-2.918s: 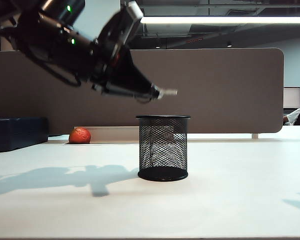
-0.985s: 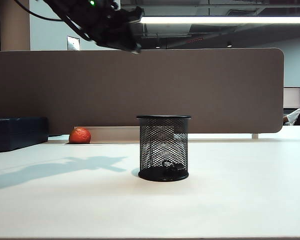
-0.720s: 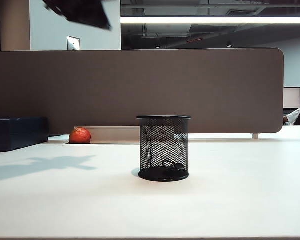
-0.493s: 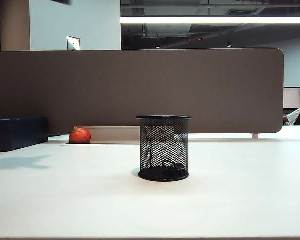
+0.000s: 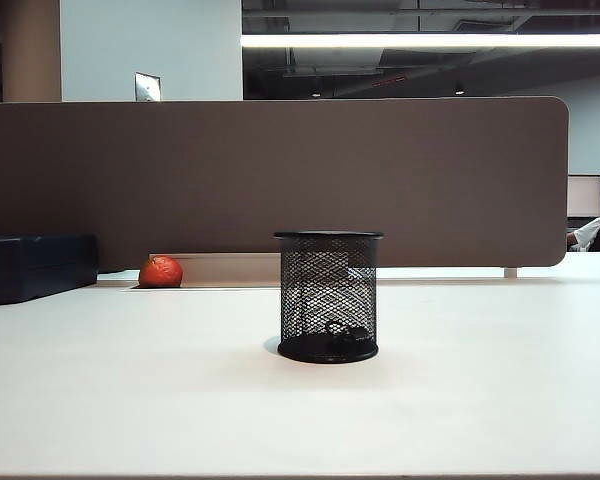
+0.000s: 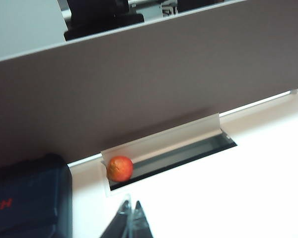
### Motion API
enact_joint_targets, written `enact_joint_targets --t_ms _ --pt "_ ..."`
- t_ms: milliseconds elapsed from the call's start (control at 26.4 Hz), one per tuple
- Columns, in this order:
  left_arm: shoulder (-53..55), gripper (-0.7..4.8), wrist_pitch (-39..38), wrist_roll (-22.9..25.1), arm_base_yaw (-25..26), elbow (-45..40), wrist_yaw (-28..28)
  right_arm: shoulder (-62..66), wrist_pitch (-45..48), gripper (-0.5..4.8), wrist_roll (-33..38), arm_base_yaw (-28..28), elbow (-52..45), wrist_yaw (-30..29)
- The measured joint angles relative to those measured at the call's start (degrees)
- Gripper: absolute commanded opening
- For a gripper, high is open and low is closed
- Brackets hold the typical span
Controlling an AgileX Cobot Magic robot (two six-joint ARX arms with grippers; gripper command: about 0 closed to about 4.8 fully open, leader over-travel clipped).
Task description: Pick up a bunch of keys from the table, then put them into the black basket.
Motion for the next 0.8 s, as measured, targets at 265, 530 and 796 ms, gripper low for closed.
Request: enact_joint_targets --t_ms 265,530,796 --pt "-6.93 -0.07 0.07 -0.94 0.07 -4.33 -4.83 -0.04 0.07 -0.08 -0.15 0.00 -0.44 1.07" --pt "-16.79 -0.07 -0.52 -2.38 0.07 -16.26 -4.96 -0.44 0.13 -0.08 -1.84 0.00 -0.44 1.33" --pt "-34.95 -0.07 2.16 -4.55 0.07 -30.25 -4.98 -0.46 0.63 -0.08 -4.92 0.00 -0.48 5.38"
